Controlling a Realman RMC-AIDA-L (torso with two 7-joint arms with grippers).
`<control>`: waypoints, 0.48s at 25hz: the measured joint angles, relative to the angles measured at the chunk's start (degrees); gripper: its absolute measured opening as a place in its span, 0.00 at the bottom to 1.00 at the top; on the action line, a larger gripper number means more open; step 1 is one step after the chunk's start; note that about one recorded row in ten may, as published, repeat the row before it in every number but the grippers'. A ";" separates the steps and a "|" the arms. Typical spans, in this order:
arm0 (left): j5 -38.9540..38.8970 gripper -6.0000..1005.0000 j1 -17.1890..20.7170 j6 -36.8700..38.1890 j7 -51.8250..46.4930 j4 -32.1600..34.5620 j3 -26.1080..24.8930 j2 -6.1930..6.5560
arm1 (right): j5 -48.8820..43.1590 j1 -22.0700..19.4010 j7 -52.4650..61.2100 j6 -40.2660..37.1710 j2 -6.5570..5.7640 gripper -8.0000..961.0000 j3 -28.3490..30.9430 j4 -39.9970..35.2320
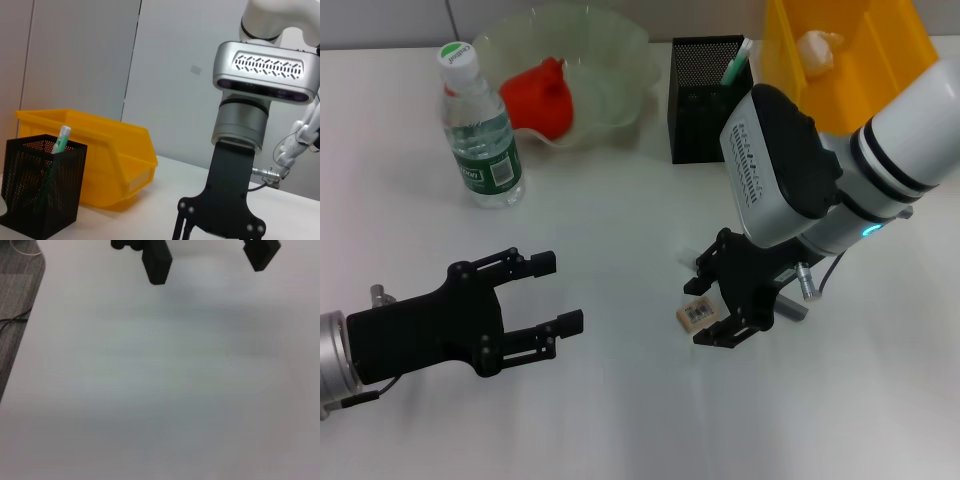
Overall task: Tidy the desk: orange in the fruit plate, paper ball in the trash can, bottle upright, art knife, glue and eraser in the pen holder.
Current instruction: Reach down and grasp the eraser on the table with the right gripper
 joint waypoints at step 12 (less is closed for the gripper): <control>0.00 0.77 0.37 0.41 -0.28 -0.12 -0.38 -0.18 | 1.69 -0.13 -0.95 3.88 0.03 0.61 -2.77 1.88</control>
